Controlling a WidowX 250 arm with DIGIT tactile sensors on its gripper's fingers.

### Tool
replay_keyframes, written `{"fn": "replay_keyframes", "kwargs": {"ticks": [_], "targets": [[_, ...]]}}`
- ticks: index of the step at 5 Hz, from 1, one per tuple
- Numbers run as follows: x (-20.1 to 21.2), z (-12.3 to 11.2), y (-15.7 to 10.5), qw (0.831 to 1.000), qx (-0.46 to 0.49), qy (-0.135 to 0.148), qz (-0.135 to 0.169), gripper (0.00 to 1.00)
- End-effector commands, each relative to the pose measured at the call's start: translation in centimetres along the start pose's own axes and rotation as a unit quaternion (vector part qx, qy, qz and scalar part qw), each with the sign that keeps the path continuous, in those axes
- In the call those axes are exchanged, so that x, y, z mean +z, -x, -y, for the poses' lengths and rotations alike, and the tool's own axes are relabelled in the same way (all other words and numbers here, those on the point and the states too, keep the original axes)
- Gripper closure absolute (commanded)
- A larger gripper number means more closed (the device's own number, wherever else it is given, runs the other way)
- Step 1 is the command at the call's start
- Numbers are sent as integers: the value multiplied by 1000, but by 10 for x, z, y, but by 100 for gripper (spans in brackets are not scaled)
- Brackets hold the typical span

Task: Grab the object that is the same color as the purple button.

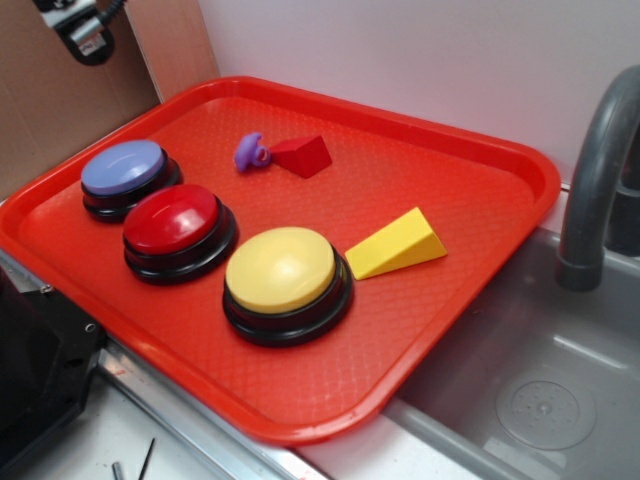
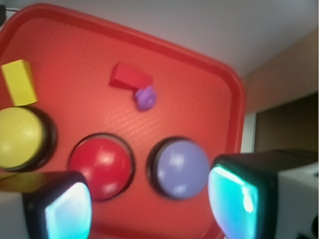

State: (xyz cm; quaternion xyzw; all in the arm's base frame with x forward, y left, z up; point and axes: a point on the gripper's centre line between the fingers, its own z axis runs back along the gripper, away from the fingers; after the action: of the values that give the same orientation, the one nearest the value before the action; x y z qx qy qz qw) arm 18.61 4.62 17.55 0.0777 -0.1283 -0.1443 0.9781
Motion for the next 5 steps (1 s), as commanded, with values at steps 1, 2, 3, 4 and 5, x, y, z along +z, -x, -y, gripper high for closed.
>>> {"fn": "replay_keyframes", "kwargs": {"ticks": [1,2,3,4,5], "targets": [[-50,-19,-21,999,-32,-17,-33,0],[-69,-20,-27,998,-39,-18,-45,0],[-97,-19,-36,996,-55,-23,-68,0],[-123,-16,-46,994,-60,-17,-87,0],[-139,-13,-55,994,-60,-5,-87,0]]}}
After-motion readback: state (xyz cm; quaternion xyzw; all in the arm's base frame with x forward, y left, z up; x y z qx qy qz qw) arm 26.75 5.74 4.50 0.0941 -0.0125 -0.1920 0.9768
